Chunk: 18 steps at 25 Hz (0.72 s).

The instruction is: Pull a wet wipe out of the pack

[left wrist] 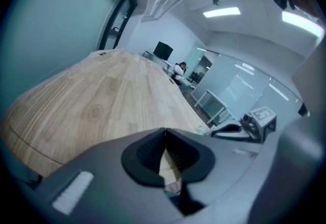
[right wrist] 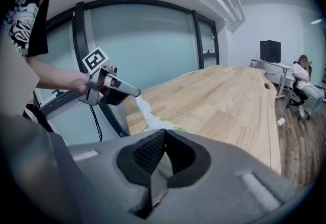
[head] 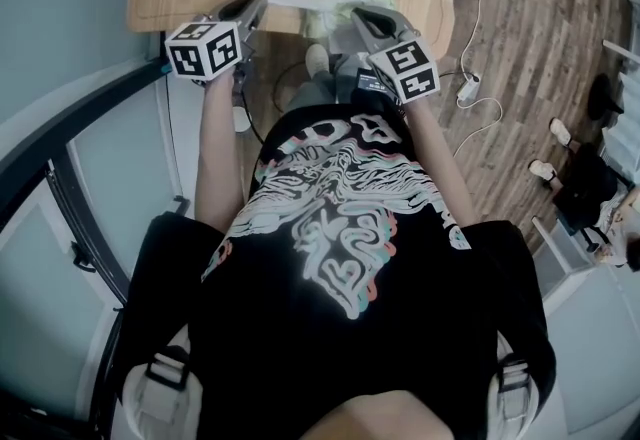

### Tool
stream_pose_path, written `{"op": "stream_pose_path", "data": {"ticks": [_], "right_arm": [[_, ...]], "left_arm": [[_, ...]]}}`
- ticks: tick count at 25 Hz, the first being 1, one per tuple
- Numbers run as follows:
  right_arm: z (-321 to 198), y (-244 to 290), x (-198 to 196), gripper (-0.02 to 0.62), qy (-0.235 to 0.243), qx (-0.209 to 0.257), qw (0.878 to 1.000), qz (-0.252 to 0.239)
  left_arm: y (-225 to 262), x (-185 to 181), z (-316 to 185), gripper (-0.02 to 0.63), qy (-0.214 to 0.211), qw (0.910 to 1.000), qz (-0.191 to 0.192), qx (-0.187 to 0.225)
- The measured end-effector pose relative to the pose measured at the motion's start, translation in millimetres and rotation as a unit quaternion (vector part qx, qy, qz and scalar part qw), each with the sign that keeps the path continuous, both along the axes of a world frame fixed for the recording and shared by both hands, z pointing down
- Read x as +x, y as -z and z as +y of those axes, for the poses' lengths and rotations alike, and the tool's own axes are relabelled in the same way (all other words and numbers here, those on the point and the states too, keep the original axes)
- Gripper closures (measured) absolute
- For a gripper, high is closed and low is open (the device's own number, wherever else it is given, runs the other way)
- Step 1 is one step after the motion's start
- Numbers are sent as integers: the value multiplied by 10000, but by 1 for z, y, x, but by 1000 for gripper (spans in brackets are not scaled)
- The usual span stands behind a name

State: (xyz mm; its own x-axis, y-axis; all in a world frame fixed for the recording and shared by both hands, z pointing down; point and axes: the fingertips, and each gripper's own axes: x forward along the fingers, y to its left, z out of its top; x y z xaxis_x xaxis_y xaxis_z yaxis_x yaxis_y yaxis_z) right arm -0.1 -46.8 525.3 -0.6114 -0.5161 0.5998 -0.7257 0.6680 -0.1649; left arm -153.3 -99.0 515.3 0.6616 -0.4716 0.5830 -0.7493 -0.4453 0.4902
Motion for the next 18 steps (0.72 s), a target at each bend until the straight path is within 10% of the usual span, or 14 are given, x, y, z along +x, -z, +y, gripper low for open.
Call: {"op": "stream_pose_path", "data": {"ticks": [18], "right_arm": [[0, 20, 24, 594, -441, 254, 9986, -171]], "left_arm": [[-41, -3, -10, 611, -575, 9710, -2177, 800]]}}
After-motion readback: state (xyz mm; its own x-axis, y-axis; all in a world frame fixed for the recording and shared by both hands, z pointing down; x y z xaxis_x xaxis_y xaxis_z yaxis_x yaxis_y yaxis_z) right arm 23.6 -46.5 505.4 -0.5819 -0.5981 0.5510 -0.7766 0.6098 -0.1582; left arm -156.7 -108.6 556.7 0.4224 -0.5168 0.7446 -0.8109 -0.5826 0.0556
